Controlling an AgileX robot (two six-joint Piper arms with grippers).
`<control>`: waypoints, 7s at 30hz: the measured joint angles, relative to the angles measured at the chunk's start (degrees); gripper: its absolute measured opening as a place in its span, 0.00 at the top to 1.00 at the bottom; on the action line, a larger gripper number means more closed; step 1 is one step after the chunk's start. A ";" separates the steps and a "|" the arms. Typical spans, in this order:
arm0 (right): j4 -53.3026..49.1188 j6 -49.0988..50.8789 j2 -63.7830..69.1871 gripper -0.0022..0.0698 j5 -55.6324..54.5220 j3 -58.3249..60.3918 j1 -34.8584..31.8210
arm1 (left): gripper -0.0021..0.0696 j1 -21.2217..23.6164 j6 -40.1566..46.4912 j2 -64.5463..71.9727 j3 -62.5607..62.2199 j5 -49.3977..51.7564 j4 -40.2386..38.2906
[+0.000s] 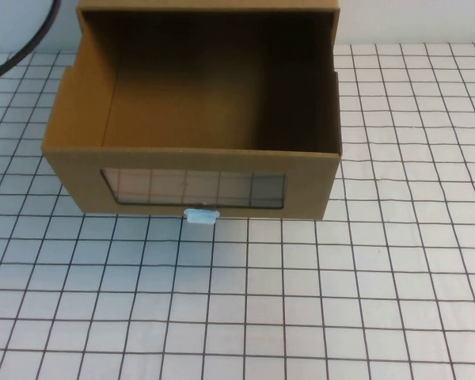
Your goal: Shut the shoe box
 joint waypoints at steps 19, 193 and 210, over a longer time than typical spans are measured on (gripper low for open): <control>37.49 -43.90 23.80 0.99 17.85 -4.63 12.76 | 0.98 -0.20 14.39 41.71 -47.99 29.18 -30.57; -16.74 -8.51 49.29 0.99 20.54 -51.93 25.30 | 0.98 -1.47 10.98 13.85 -36.83 32.03 -1.39; -9.87 -12.95 6.79 0.99 0.19 -7.53 18.85 | 0.98 -1.47 4.76 -30.46 19.93 1.33 14.67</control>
